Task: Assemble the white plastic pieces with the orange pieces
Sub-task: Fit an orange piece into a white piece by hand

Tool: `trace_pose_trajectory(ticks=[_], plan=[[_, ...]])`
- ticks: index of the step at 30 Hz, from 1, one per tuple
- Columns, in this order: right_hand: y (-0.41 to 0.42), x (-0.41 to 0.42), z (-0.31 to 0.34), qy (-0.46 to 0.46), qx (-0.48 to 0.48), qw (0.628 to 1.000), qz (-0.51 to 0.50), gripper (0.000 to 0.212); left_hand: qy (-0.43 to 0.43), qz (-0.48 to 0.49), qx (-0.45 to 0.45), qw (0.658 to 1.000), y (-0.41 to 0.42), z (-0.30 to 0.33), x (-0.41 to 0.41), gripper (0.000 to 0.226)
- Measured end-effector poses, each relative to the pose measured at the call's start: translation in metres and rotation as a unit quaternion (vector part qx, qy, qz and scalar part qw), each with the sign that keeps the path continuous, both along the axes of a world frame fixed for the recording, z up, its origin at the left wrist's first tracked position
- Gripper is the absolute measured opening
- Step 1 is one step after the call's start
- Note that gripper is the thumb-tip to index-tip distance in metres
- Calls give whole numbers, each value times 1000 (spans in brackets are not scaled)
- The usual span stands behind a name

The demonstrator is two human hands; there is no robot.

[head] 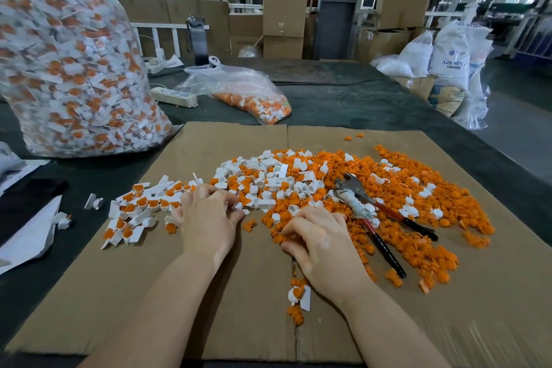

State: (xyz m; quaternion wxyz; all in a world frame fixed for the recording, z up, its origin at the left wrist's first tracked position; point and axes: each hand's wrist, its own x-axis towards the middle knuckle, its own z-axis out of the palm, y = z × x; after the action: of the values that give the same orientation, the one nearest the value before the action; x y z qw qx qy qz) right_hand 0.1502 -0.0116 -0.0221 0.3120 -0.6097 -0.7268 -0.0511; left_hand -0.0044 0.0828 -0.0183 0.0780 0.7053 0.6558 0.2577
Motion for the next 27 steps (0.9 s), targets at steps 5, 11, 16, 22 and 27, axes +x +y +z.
trace_pose_trajectory(ticks=[5, 11, 16, 22, 27], plan=[[-2, 0, 2, 34, 28, 999, -7, 11, 10, -3, 4, 1000, -1, -3, -1, 28], [-2, 5, 0, 165, 13, 985, -41, 13, -44, -20, 29, 998, -3, 0, -1, 21], [-1, 8, 1, 294, 1, 955, -36, 22, -295, -142, 16, 945, -20, 14, 15, 16], [-2, 10, 2, 314, 33, 948, -34, 23, -406, -183, -65, 893, -37, 11, 35, 13], [-1, 11, 0, 299, 63, 952, -27, 21, -414, -178, -86, 889, -40, 2, 38, 19]])
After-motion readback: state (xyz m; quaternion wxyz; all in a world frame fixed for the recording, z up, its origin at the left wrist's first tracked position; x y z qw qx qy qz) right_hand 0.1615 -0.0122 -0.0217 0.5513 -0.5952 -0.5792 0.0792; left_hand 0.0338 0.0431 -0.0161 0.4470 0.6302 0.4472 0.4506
